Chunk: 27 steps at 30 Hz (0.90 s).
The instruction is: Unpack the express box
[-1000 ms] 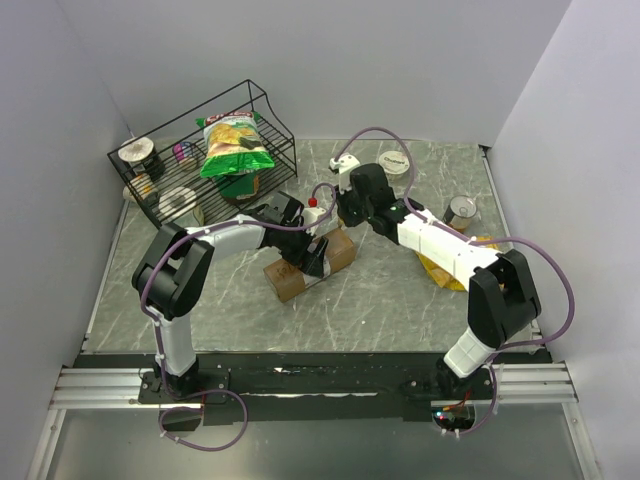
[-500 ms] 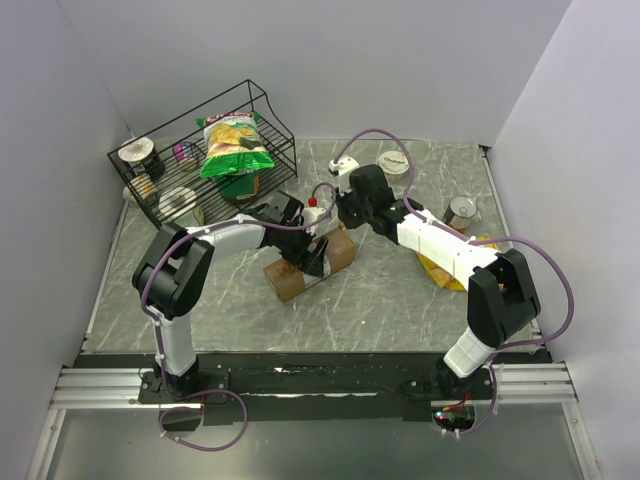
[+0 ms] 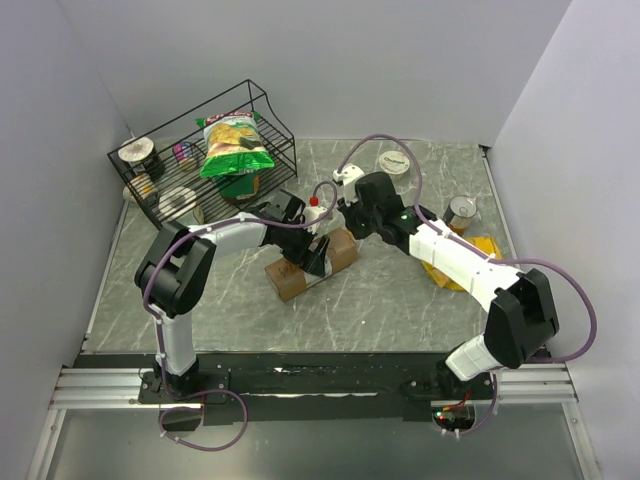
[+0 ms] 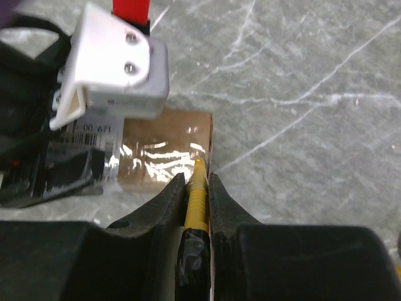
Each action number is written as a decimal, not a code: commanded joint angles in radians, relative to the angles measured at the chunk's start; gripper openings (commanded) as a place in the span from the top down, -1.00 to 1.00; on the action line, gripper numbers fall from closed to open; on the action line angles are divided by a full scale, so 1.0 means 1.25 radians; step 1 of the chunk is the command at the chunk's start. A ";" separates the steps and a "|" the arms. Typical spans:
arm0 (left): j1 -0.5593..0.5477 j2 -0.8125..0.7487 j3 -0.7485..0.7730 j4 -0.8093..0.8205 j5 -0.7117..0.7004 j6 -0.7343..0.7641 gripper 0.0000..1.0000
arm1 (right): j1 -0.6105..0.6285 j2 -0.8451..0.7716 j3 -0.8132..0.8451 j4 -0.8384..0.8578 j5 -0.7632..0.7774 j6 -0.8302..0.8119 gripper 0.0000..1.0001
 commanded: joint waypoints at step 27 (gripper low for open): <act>0.013 -0.045 0.076 -0.091 0.079 0.037 -0.93 | -0.009 -0.183 -0.041 -0.136 0.036 -0.022 1.00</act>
